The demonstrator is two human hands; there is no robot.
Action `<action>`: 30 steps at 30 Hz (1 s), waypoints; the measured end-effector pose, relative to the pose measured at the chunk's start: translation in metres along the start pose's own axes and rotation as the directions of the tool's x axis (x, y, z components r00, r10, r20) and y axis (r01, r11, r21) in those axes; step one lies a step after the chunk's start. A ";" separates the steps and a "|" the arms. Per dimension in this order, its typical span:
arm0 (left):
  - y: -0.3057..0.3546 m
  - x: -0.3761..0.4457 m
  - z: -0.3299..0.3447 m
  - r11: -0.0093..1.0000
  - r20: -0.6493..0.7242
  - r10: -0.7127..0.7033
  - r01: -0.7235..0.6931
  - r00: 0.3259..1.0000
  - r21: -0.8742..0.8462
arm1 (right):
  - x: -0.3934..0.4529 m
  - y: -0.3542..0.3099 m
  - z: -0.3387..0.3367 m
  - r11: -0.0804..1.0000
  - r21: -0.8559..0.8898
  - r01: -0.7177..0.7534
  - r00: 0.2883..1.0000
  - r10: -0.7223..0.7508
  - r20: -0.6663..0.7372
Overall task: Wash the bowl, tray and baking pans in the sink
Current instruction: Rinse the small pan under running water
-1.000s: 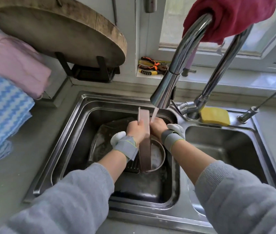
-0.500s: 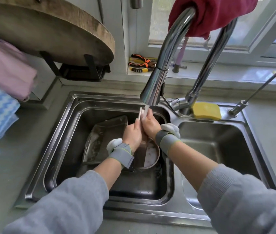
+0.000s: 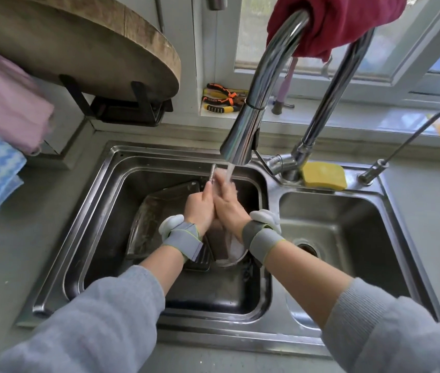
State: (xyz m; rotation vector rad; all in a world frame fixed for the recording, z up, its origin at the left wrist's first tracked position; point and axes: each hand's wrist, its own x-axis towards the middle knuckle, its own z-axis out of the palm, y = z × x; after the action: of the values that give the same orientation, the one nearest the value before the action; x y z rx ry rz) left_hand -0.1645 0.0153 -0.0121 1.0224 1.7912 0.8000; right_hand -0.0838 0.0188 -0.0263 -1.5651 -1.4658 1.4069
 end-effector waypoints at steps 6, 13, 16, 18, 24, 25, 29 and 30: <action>-0.005 -0.016 0.005 0.999 0.107 0.036 -0.035 0.994 -0.007 | 0.029 -0.008 -0.035 0.968 0.092 -0.234 0.962 0.244 -0.119; -0.014 0.007 0.016 0.970 0.233 -0.103 0.149 0.967 -0.190 | 0.004 0.007 -0.022 0.978 -0.009 -0.210 0.976 0.209 -0.064; -0.002 0.018 0.022 0.920 0.213 -0.246 0.297 0.946 -0.255 | -0.010 0.016 -0.015 0.990 -0.081 -0.117 0.990 0.109 -0.093; 0.001 0.022 0.026 0.892 0.217 -0.326 0.375 0.920 -0.252 | -0.022 0.019 -0.014 0.994 -0.079 -0.071 0.995 0.065 -0.077; -0.012 0.021 0.034 0.938 0.139 -0.324 0.337 0.936 -0.080 | -0.030 0.028 -0.018 0.993 -0.105 -0.060 0.998 0.060 -0.006; -0.012 0.018 0.036 0.954 0.122 -0.284 0.293 0.951 -0.063 | -0.021 0.025 -0.024 0.988 -0.129 -0.082 0.996 0.084 0.007; -0.009 0.005 0.036 0.980 0.122 -0.168 0.179 0.978 -0.087 | 0.010 0.012 -0.040 0.969 -0.160 -0.186 0.983 0.185 -0.021; -0.009 0.006 0.032 0.968 0.125 -0.197 0.213 0.973 -0.133 | 0.011 0.009 -0.037 0.964 -0.170 -0.204 0.979 0.205 -0.014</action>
State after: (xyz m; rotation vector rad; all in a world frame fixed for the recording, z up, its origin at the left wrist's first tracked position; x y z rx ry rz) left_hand -0.1393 0.0195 -0.0346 0.7576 1.6854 0.7197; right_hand -0.0478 0.0358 -0.0270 -1.8679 -1.4952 1.4288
